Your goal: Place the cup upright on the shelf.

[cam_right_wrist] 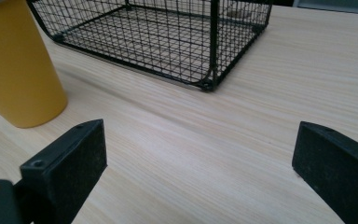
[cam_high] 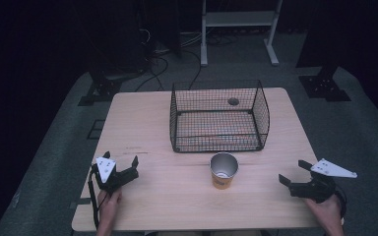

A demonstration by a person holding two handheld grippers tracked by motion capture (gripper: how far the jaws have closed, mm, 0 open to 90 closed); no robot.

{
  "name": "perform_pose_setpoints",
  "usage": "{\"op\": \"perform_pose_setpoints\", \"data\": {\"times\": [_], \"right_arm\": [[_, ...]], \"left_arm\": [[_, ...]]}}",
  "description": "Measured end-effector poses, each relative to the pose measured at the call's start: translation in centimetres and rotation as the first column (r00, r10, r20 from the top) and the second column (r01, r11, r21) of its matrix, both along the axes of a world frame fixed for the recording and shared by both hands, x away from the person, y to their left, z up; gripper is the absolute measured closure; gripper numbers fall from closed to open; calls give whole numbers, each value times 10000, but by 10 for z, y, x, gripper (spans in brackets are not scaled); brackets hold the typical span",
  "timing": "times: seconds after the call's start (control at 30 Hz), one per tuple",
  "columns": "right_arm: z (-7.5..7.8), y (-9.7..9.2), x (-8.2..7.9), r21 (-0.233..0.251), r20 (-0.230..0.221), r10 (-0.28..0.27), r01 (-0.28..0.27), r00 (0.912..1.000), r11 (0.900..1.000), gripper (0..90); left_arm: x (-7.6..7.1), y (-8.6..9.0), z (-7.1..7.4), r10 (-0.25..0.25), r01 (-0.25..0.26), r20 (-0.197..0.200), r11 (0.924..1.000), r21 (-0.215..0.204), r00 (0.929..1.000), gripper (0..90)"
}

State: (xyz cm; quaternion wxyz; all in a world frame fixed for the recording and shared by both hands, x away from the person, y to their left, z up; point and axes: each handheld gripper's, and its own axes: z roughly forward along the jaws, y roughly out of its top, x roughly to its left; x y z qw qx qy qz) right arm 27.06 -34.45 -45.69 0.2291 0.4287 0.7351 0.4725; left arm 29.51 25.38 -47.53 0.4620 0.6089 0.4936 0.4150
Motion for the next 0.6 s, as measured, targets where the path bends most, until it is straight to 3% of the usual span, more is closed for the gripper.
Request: {"op": "perform_pose_setpoints", "data": {"times": [0.6], "right_arm": [[13, 15, -6, -11, 172, 644, -644, 9978, 9979, 24]], "left_arm": [[-2, -1, 0, -38, 38, 48, 10000, 59, 10000, 8]]}}
